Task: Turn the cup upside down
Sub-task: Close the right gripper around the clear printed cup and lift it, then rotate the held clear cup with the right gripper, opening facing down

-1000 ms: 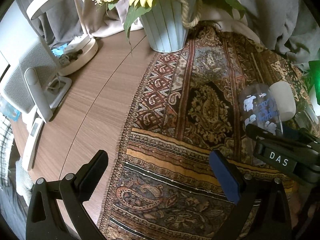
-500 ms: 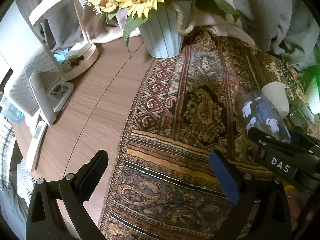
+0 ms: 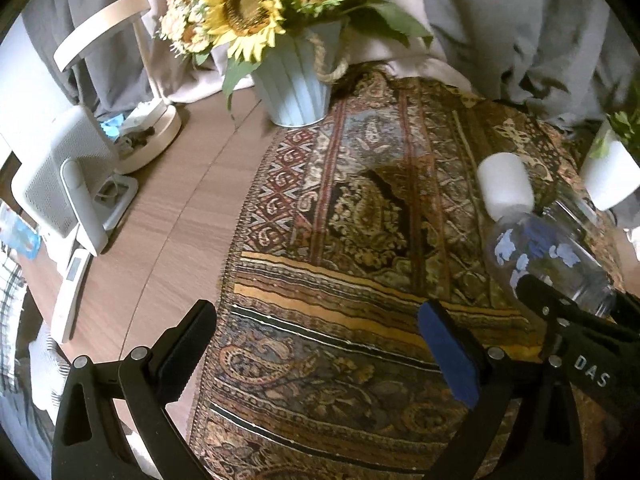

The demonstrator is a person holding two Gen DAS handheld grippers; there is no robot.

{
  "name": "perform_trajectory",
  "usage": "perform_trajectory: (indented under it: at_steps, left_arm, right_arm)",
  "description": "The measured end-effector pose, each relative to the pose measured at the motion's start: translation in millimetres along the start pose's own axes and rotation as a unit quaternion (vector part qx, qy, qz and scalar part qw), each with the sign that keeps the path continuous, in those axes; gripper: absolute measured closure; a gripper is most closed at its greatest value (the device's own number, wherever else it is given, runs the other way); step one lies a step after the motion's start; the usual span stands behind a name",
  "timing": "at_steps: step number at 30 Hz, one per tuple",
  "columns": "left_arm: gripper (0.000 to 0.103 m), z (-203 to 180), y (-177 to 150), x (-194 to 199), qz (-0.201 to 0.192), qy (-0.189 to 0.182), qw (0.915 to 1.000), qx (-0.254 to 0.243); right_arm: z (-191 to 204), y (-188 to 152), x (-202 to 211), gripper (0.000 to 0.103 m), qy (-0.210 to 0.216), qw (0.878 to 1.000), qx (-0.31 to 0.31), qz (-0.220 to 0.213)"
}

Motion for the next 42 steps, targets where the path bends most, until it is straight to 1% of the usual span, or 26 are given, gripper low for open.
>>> perform_trajectory:
  at_steps: [8, 13, 19, 24, 30, 35, 42]
  left_arm:
    - [0.0, -21.4, -10.4, 10.7, 0.001, -0.024, 0.9993, -0.027]
    - [0.0, -35.8, -16.1, 12.2, 0.003, -0.034, 0.9982, -0.049]
    - [0.0, -47.4, -24.4, 10.1, 0.01, -0.041, 0.9967, -0.069]
    - [0.0, -50.5, -26.9, 8.2, 0.012, -0.041, 0.996, -0.078]
    - [0.0, -49.2, -30.9, 2.1, 0.02, -0.039, 0.9954, -0.086]
    - [0.0, -49.9, -34.5, -1.1, 0.028, -0.047, 0.9943, -0.092]
    - [0.0, -52.1, -37.8, -1.9, 0.032, -0.048, 0.9936, -0.097]
  right_arm:
    - [-22.6, -26.3, 23.7, 0.033, -0.01, 0.999, -0.041, 0.0]
    - [-37.2, -42.5, 27.6, 0.033, -0.02, 0.998, -0.062, 0.006]
    - [-48.8, -55.7, 27.9, 0.033, -0.033, 0.996, -0.082, 0.004]
    - [-52.0, -59.8, 22.5, 0.033, -0.038, 0.995, -0.088, 0.003]
    - [-48.8, -69.0, 11.0, 0.033, -0.037, 0.995, -0.094, 0.013]
    - [-48.3, -75.2, 9.2, 0.033, -0.038, 0.994, -0.099, 0.019]
    - [-46.8, -89.1, 4.4, 0.032, -0.033, 0.993, -0.106, 0.046]
Point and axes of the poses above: each gripper's, at about its wrist camera, not at the fingertips, and x roughly against the way its jaws point, z to its left, y to its top, the point moved 10 cm from there along -x, roughly the way its jaws point, and after that the axes turned 3 degrees about -y, right-handed, at the moved point
